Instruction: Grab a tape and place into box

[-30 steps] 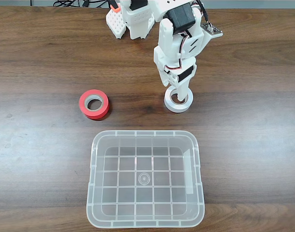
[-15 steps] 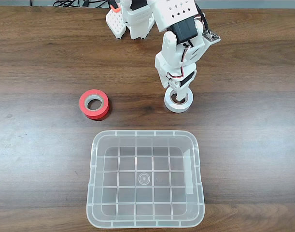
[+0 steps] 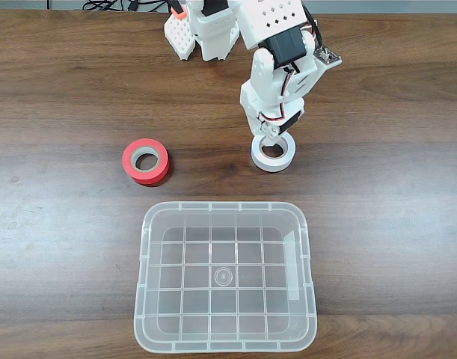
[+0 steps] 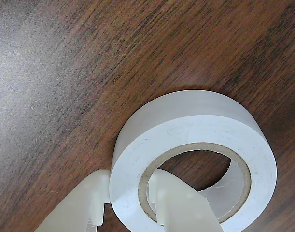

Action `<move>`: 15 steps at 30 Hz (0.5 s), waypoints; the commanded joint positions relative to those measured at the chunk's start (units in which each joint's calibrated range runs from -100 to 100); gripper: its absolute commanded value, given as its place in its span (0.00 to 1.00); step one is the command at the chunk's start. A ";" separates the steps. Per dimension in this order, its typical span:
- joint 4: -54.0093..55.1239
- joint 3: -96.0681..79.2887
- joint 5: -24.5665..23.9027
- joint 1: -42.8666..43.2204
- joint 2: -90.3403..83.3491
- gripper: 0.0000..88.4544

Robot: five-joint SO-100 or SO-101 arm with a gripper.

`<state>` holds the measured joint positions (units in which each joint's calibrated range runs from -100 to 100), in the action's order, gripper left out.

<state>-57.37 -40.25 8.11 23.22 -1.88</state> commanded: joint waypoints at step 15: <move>-19.68 24.09 0.22 -3.24 -20.56 0.02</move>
<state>-73.47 -27.35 8.11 22.61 -14.61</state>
